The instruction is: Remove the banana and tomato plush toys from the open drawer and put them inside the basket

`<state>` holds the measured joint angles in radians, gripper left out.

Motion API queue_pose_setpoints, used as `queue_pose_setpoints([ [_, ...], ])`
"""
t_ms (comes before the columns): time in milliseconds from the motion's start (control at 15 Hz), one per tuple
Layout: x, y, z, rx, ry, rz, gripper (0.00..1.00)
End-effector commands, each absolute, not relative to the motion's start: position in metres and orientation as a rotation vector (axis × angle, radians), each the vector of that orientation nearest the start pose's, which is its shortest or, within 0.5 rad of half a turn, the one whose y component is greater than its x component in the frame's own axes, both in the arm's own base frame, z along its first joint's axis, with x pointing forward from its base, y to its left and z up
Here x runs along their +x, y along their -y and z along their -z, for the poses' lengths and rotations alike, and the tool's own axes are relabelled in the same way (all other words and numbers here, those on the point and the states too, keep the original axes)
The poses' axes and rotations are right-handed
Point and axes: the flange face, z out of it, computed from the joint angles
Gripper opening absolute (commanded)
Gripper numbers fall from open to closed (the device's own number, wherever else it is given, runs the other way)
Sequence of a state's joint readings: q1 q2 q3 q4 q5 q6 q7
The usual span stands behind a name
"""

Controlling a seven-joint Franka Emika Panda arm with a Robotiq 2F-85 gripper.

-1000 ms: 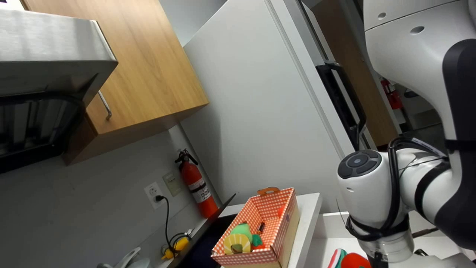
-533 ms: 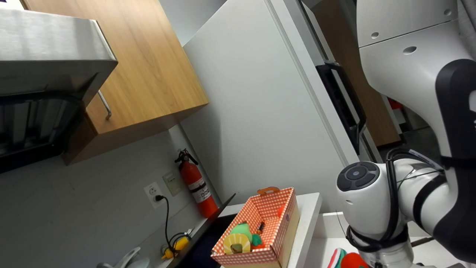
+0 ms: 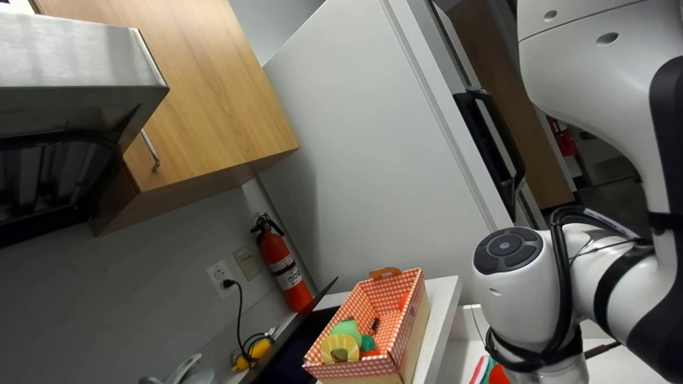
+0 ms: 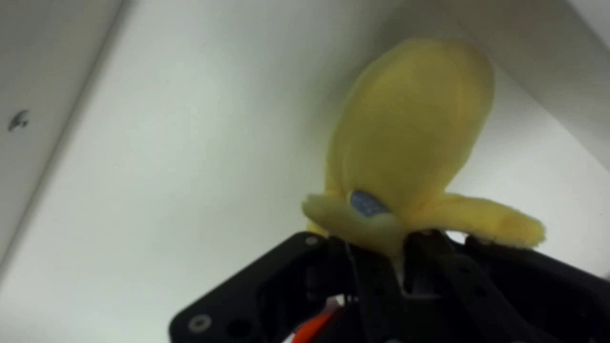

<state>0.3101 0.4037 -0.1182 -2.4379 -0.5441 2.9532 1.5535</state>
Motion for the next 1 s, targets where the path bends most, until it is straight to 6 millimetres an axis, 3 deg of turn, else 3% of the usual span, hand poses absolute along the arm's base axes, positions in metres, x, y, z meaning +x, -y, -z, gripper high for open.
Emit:
queue_pose_setpoints([
  [0,0.458,-0.135,-0.193,-2.980,-1.167,0.399,0.03],
  [600,0.465,-0.142,-0.287,-3.105,-0.920,0.681,0.03],
  [933,0.475,-0.146,-0.326,-3.125,-0.714,0.806,0.03],
])
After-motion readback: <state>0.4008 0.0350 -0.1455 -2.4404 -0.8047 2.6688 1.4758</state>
